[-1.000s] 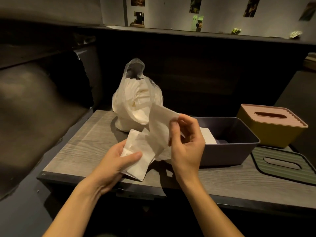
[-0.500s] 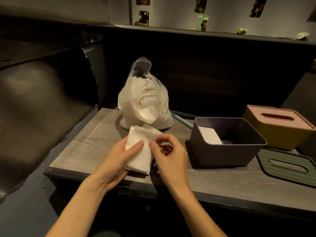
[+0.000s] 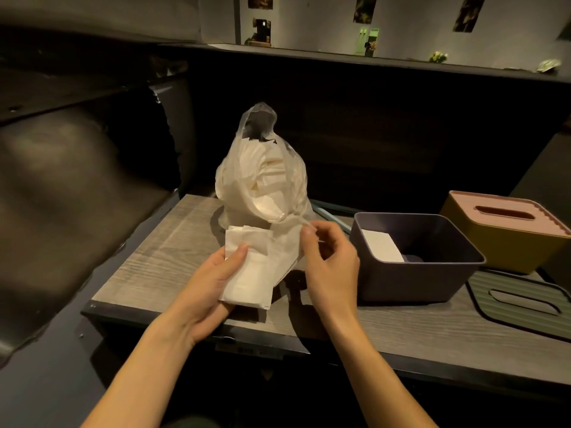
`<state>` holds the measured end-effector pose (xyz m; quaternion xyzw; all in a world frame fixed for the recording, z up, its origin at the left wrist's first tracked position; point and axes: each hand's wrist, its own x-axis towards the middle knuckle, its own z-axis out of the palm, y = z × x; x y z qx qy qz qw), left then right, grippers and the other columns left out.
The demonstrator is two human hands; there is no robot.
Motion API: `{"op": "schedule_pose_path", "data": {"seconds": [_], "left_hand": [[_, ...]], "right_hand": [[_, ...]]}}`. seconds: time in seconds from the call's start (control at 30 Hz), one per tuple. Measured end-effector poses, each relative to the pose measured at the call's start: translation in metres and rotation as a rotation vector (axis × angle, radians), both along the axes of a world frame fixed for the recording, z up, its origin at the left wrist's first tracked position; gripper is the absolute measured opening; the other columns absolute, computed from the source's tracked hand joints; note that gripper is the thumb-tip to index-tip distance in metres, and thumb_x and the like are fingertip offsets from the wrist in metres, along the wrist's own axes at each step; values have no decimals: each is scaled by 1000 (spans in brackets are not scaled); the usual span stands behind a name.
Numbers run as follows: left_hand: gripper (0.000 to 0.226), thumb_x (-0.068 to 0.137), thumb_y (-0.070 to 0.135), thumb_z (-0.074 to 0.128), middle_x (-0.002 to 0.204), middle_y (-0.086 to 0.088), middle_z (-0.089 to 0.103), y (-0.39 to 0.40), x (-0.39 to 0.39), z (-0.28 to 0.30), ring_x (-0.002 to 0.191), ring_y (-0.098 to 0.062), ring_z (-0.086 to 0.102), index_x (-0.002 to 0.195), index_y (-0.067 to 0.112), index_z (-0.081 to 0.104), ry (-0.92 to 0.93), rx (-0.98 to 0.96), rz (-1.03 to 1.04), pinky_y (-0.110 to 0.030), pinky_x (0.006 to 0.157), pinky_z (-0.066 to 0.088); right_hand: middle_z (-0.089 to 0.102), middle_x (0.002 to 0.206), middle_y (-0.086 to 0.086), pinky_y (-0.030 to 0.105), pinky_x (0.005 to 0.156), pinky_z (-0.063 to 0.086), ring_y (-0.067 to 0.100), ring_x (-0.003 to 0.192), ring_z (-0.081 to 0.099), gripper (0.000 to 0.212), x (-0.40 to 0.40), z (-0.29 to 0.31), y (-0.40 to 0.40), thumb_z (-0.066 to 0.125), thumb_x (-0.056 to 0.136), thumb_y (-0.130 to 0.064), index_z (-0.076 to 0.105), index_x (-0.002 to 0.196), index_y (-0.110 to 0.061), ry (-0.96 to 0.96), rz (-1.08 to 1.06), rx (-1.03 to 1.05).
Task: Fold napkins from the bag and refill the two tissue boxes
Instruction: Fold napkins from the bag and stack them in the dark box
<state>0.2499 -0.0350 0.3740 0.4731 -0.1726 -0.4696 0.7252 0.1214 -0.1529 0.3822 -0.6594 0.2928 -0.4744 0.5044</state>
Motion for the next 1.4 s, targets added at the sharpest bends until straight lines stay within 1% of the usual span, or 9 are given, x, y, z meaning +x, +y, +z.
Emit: {"op": "schedule_pose_path", "data": {"seconds": [0.17, 0.33, 0.43, 0.6, 0.73, 0.93, 1.07, 1.23, 1.4], "left_hand": [[39, 101, 30, 57, 121, -17, 74, 0, 2, -1, 108, -28, 73, 134, 11, 62, -11, 24, 26, -42, 88, 58], [38, 103, 29, 53, 126, -14, 72, -1, 3, -2, 115, -28, 71, 136, 12, 60, -14, -4, 7, -43, 92, 59], [40, 107, 34, 47, 132, -12, 70, -2, 2, -2, 122, -27, 68, 141, 14, 59, -17, -24, -29, -41, 97, 59], [61, 106, 56, 32, 136, -16, 66, 3, 0, 2, 129, -31, 62, 140, 13, 61, 65, -80, -109, -50, 111, 43], [40, 104, 26, 55, 131, -15, 70, 4, 0, -4, 122, -31, 67, 141, 11, 57, -91, -32, -79, -48, 103, 54], [36, 102, 11, 56, 125, -21, 71, 1, 2, -10, 112, -33, 70, 137, 4, 58, -103, -17, -37, -47, 97, 59], [28, 101, 12, 57, 111, -19, 76, 2, 0, -7, 96, -25, 74, 127, 2, 64, -81, 17, -6, -40, 86, 62], [30, 101, 14, 59, 118, -20, 74, 6, -1, -4, 105, -30, 73, 128, 2, 64, -70, 37, -7, -42, 92, 58], [30, 100, 14, 60, 116, -17, 75, 8, -1, -2, 99, -25, 75, 127, 4, 64, -19, 35, 18, -36, 82, 60]], "right_hand": [[61, 82, -6, 28, 64, 49, 6, 70, 56, 12, -9, 21, 9, 52, 108, -32, 62, 104, -26, -103, -1, -99], [70, 97, -5, 38, 77, 58, 18, 90, 67, 16, -20, 39, 14, 54, 105, -34, 65, 107, -23, -165, 162, 121], [73, 99, -6, 40, 83, 61, 11, 96, 71, 16, -8, 37, 16, 56, 106, -32, 69, 108, -22, 13, 275, 218], [68, 103, -21, 13, 75, 46, -10, 95, 60, 18, 12, 16, 19, 58, 103, -43, 69, 112, -34, 397, 108, -153], [63, 110, -21, 11, 77, 45, -10, 96, 57, 27, 4, 8, 21, 65, 98, -43, 62, 124, -36, 487, 74, -276], [63, 110, -10, 9, 84, 46, -2, 102, 60, 23, 10, 35, 19, 66, 100, -21, 67, 123, -21, 253, 62, -498], [63, 123, -2, 22, 93, 53, 4, 107, 61, 28, 44, 72, -7, 63, 100, -10, 66, 127, -15, 321, 89, -735], [52, 148, 4, 43, 109, 45, 25, 136, 48, 48, 84, 92, -45, 63, 96, -13, 58, 144, -17, 771, 134, -1038], [69, 134, -1, 47, 102, 48, 23, 123, 63, 25, 103, 101, -54, 62, 100, -26, 78, 119, -26, 760, 171, -1252]]}}
